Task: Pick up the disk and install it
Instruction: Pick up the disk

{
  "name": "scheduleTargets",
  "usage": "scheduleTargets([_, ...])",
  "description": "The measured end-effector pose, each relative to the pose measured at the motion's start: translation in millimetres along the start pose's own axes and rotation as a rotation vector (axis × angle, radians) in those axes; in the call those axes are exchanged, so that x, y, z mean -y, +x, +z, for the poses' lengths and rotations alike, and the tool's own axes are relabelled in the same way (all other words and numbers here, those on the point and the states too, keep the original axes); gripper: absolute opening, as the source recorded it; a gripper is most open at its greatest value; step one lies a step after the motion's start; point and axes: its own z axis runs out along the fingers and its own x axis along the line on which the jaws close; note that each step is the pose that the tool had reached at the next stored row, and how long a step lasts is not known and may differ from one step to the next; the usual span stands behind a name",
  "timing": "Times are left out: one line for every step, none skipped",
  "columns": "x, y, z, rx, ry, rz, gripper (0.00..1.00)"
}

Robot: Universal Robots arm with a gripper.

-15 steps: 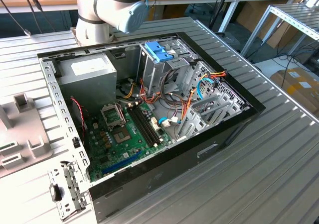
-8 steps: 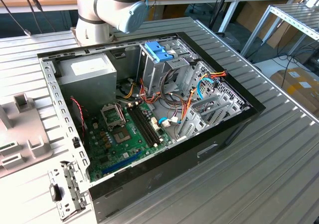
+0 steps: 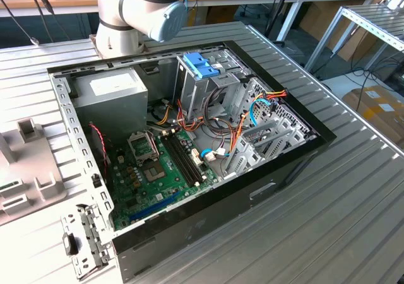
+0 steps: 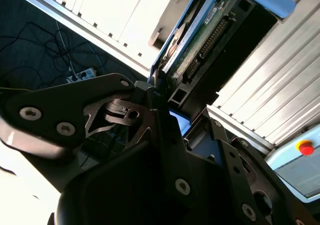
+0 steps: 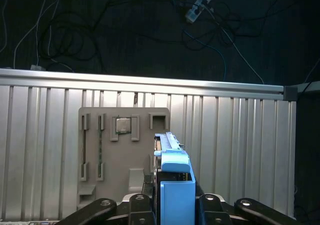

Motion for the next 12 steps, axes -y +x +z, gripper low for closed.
scheduleTargets([0.1,0.1,0.0,0.0000,0.0000,0.000,0.37])
scheduleTargets([0.3,0.2,-0.1,0.0000,-0.0001,0.000,0.37])
scheduleTargets([0.4,0.3,-0.1,0.0000,-0.0001,0.000,0.37])
scheduleTargets([0.6,0.4,-0.1,0.0000,-0.0001,0.000,0.37])
scheduleTargets([0.8,0.5,-0.1,-0.0001,-0.0001,0.000,0.37])
scheduleTargets([1.0,0.6,-0.1,0.0000,0.0000,0.000,0.37])
scheduleTargets([1.2,0.7,-0.1,0.0000,-0.0001,0.000,0.37])
scheduleTargets([1.7,0.9,-0.2,-0.0001,-0.0001,0.000,0.37])
scheduleTargets([2.0,1.0,-0.2,0.0000,-0.0001,0.000,0.37])
scheduleTargets([2.1,1.1,-0.2,0.0000,-0.0001,0.000,0.37])
scheduleTargets([2.3,1.1,-0.2,0.0000,-0.0001,0.000,0.37])
scheduleTargets([2.5,1.2,-0.2,0.0000,-0.0001,0.000,0.37])
